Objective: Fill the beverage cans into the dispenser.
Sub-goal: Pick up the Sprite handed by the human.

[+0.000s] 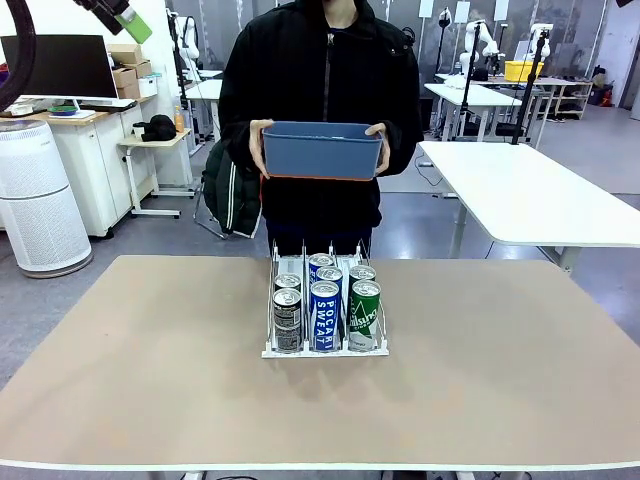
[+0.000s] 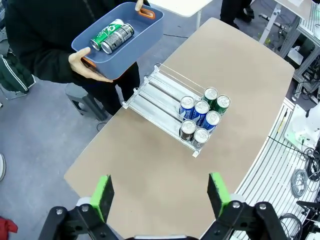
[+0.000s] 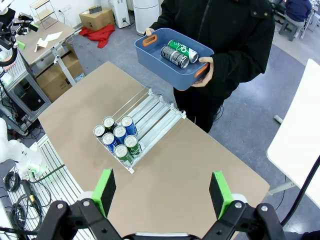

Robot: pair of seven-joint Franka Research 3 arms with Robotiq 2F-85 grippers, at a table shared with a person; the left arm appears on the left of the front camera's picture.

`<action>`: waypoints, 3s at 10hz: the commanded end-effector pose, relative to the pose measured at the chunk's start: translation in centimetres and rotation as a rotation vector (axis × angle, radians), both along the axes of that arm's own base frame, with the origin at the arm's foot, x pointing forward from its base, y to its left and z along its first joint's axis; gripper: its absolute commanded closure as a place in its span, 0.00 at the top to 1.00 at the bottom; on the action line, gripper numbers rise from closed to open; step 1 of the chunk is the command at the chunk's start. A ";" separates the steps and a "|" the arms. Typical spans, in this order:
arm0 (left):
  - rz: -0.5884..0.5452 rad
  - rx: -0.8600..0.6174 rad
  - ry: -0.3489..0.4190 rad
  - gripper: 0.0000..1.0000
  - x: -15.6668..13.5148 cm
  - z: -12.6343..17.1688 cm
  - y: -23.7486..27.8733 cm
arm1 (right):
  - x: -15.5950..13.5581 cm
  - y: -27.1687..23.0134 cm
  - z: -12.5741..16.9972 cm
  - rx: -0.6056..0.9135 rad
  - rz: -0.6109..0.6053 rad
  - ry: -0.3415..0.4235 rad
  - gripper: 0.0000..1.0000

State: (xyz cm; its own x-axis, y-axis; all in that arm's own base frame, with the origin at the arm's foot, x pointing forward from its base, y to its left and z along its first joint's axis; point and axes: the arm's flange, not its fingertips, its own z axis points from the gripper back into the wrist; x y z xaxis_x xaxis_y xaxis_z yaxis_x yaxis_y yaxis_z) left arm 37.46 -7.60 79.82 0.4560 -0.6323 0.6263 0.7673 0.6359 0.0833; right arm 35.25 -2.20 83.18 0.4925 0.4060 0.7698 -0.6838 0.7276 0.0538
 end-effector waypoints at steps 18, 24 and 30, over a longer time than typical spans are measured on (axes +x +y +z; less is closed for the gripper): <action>0.013 -0.007 0.008 1.00 0.0 0.0 0.1 | 0.1 0.2 -0.1 0.009 0.000 0.000 1.00; 0.013 -0.007 0.008 1.00 0.0 0.0 0.1 | 0.1 0.2 -0.1 0.009 0.000 0.000 1.00; 0.013 -0.007 0.008 1.00 0.0 0.0 0.1 | 0.1 0.2 -0.1 0.009 0.000 0.000 1.00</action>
State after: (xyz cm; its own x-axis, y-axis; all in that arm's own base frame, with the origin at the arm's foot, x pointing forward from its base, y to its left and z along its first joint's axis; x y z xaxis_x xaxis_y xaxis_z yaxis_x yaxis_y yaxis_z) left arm 37.50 -7.60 79.79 0.4612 -0.6286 0.6262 0.7645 0.6397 0.0792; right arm 35.25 -2.20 83.18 0.4925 0.4060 0.7698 -0.6838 0.7276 0.0538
